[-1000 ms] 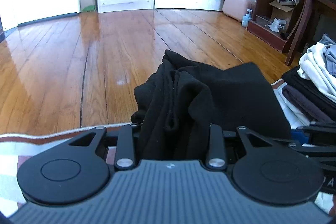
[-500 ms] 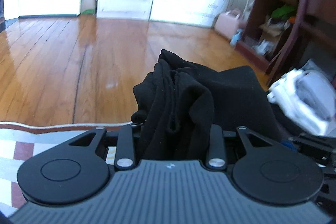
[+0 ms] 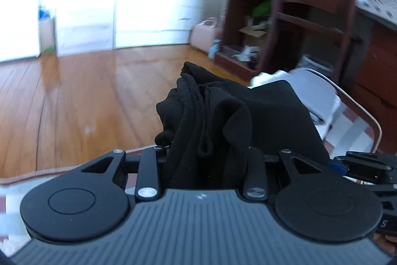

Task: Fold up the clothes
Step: 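Lift the folded black garment with both grippers and carry it toward the clothes stack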

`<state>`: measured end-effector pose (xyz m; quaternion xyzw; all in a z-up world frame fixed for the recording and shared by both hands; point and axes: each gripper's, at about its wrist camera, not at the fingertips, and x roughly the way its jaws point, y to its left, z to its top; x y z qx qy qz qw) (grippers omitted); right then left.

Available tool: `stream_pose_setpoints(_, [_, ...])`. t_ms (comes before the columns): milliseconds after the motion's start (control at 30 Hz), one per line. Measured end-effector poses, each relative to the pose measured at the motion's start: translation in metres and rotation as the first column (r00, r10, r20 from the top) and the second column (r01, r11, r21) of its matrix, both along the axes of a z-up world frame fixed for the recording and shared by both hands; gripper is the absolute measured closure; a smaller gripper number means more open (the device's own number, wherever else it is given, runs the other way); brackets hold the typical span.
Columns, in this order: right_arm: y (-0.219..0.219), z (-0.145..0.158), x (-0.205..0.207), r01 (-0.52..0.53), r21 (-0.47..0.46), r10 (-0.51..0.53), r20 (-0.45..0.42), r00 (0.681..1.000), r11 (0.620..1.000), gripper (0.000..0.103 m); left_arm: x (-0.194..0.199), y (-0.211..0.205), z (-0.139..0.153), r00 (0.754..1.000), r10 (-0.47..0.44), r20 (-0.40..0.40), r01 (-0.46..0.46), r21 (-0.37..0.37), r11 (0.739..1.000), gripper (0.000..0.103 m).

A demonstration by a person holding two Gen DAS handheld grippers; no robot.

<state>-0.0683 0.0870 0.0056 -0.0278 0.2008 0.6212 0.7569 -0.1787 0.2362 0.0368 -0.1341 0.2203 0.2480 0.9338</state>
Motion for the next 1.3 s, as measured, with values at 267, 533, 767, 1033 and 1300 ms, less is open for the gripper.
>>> stream_pose_setpoints(267, [-0.029,-0.05,0.035,0.064,0.073,-0.054,-0.132,0.99,0.995,0.074,0.046,-0.037,-0.028,0.997,-0.021,-0.08,0.024,0.04,0.999,0.071])
stream_pose_setpoints(533, [-0.016,-0.1,0.065,-0.006,-0.029,0.0,-0.224,0.975,1.0,0.074,0.053,-0.022,-0.084,0.99,-0.005,-0.142,-0.01,-0.101,0.995,0.071])
stream_pose_setpoints(767, [-0.026,-0.091,0.068,-0.023,0.007,0.024,-0.137,0.99,1.0,0.074,0.064,-0.024,-0.066,0.987,-0.014,-0.161,0.006,-0.047,0.999,0.071])
stream_pose_setpoints(1033, [-0.048,-0.022,0.092,0.004,0.107,0.0,-0.036,0.999,0.994,0.074,0.095,-0.024,-0.001,0.991,-0.112,-0.078,0.114,0.014,0.993,0.071])
stream_pose_setpoints(1300, [-0.065,0.036,0.126,0.08,0.143,-0.095,0.099,0.991,0.987,0.074,0.142,-0.054,0.05,0.97,-0.223,-0.095,0.239,0.218,0.946,0.071])
